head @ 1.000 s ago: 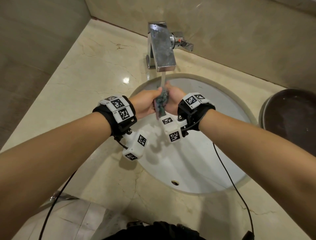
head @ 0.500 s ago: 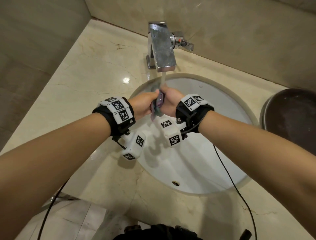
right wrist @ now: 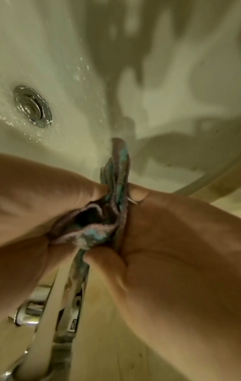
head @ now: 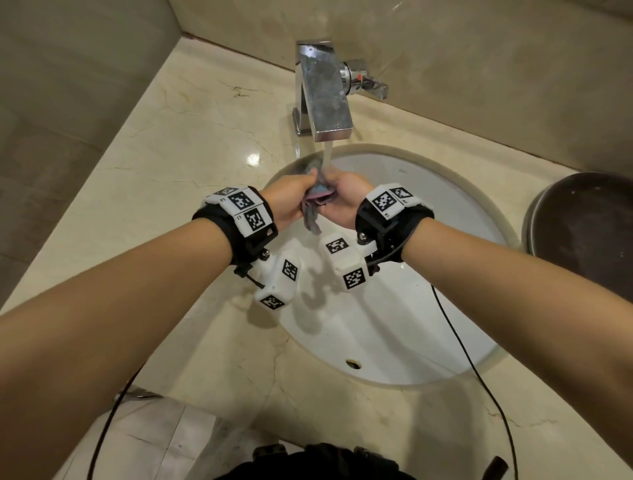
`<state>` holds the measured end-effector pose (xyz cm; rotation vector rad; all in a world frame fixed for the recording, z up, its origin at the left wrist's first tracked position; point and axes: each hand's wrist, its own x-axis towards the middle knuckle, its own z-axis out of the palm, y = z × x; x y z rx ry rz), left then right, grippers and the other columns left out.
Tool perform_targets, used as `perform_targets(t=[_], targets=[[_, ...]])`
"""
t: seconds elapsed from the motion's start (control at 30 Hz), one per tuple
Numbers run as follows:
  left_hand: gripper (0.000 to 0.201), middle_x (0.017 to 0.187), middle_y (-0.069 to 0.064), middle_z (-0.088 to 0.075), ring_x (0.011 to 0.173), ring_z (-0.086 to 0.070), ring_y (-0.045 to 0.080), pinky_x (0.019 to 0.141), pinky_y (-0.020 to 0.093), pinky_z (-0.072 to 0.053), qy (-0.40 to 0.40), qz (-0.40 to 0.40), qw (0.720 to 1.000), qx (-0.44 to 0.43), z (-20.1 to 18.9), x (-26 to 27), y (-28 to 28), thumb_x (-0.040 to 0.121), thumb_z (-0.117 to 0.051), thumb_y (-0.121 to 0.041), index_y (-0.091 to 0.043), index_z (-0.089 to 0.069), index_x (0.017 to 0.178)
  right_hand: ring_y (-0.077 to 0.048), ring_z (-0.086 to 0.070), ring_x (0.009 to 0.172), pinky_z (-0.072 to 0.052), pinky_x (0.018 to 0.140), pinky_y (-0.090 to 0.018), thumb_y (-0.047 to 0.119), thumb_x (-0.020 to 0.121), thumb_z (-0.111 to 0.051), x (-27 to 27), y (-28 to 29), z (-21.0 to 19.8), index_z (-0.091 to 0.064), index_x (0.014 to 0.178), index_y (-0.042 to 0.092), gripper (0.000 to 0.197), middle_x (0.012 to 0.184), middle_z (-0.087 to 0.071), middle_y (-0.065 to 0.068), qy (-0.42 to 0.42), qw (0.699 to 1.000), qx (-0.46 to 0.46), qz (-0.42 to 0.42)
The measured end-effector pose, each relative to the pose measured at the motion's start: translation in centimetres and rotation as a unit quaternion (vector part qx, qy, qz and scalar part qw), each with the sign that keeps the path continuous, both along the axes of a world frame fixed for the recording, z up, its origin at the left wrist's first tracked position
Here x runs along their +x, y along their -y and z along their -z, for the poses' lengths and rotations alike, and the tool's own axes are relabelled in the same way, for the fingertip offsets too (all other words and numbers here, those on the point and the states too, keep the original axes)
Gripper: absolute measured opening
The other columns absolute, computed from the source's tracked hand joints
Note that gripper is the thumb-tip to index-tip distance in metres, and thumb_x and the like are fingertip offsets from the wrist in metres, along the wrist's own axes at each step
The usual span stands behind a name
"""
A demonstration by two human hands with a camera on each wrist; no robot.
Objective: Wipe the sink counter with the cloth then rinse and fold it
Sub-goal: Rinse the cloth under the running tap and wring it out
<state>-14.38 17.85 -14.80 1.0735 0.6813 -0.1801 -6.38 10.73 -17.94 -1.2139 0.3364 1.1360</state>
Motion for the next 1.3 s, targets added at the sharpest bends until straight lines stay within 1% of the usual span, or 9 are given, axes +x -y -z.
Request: perform_targets(t=[0.1,0.17,0.23,0.43,0.6,0.7,0.87,1.13,1.3], targets=[[0.033,0.089,0.006,-0.058,0.074,-0.055,0.014,0.063,0.024,-0.045,-0.003,0.069,0.998,0.003,-0.1,-0.1,0.2,0.103,-0.026,-0.024,-0.011,-0.056,0.107,-0.040,-0.053,0.120,-0.049,0.093,-0.047,0.013,0.099,-0.037,0.5,0.0,-0.4,-0.049,0.125,-0.008,0.036,0.124,-0.054,-0.030,0.019,0.999,-0.042,0.011],[0.037,0.100,0.006,-0.060,0.088,-0.058,0.013,0.079,0.022,-0.048,-0.017,0.102,0.995,-0.001,-0.2,-0.4,0.0,0.102,-0.027,-0.027,-0.007,-0.051,0.123,-0.037,-0.062,0.102,-0.054,0.080,-0.043,0.019,0.098,-0.040,0.9,0.2,-0.2,-0.052,0.122,-0.005,0.036,0.115,-0.059,-0.026,0.014,0.997,-0.075,0.019],[0.039,0.105,0.006,-0.060,0.093,-0.059,0.013,0.082,0.021,-0.050,-0.021,0.110,0.994,0.008,-0.1,-0.6,-0.3,0.102,-0.027,-0.027,-0.006,-0.047,0.128,-0.038,-0.058,0.114,-0.050,0.094,-0.044,0.022,0.099,-0.040,0.7,0.2,-0.1,-0.047,0.130,-0.005,0.042,0.128,-0.055,-0.025,-0.005,0.997,-0.079,0.023],[0.042,0.082,0.023,-0.053,0.056,-0.047,0.027,0.041,0.029,-0.036,-0.042,0.108,0.990,0.078,1.1,-0.4,-0.5,0.096,-0.034,-0.043,-0.007,-0.056,0.094,-0.036,-0.030,0.139,-0.030,0.114,-0.042,0.006,0.099,-0.032,-0.3,-0.1,-0.7,-0.029,0.143,-0.007,0.046,0.150,-0.029,-0.025,0.028,0.999,-0.045,0.006],[0.043,0.118,0.016,-0.059,0.099,-0.061,0.019,0.074,0.020,-0.055,-0.027,0.095,0.995,0.024,0.8,-0.2,0.0,0.101,-0.033,-0.026,0.001,-0.046,0.131,-0.035,-0.061,0.091,-0.042,0.105,-0.046,0.017,0.098,-0.039,0.8,0.6,-0.8,-0.057,0.104,-0.004,0.028,0.105,-0.061,-0.024,0.023,0.994,-0.098,0.030],[0.038,0.100,0.007,-0.060,0.086,-0.059,0.012,0.068,0.016,-0.055,-0.021,0.078,0.997,0.006,0.5,0.2,0.2,0.102,-0.027,-0.025,-0.004,-0.046,0.128,-0.018,-0.051,0.070,-0.040,0.107,-0.032,0.016,0.100,-0.037,0.8,0.7,-0.6,-0.059,0.094,0.000,0.028,0.079,-0.055,-0.012,0.002,0.997,-0.070,0.040],[0.039,0.119,0.015,-0.060,0.086,-0.066,0.016,0.058,0.021,-0.056,-0.010,-0.058,0.998,-0.022,1.7,0.8,-0.7,0.100,-0.035,-0.018,-0.009,-0.040,0.138,-0.031,-0.055,0.086,-0.049,0.070,-0.042,0.010,0.100,-0.034,-0.5,0.8,-1.6,-0.041,0.130,-0.011,0.037,0.133,-0.046,-0.026,0.019,0.999,-0.029,0.021],[0.034,0.095,0.005,-0.058,0.087,-0.057,0.014,0.082,0.028,-0.050,-0.002,0.061,0.997,-0.041,0.6,0.4,0.1,0.102,-0.025,-0.029,-0.015,-0.055,0.109,-0.033,-0.059,0.090,-0.051,0.067,-0.042,0.010,0.100,-0.033,0.4,1.6,-1.2,-0.042,0.133,-0.009,0.039,0.118,-0.055,-0.026,0.030,0.997,-0.069,0.027],[0.023,0.094,0.013,-0.062,0.069,-0.067,0.019,0.057,0.029,-0.057,-0.036,0.002,0.999,0.039,1.5,0.8,-1.2,0.091,-0.048,-0.009,-0.004,-0.056,0.112,-0.034,-0.056,0.103,-0.048,0.090,-0.041,0.008,0.101,-0.029,-1.0,1.8,-2.1,-0.035,0.138,-0.008,0.041,0.125,-0.047,-0.028,0.006,1.000,0.005,-0.025]])
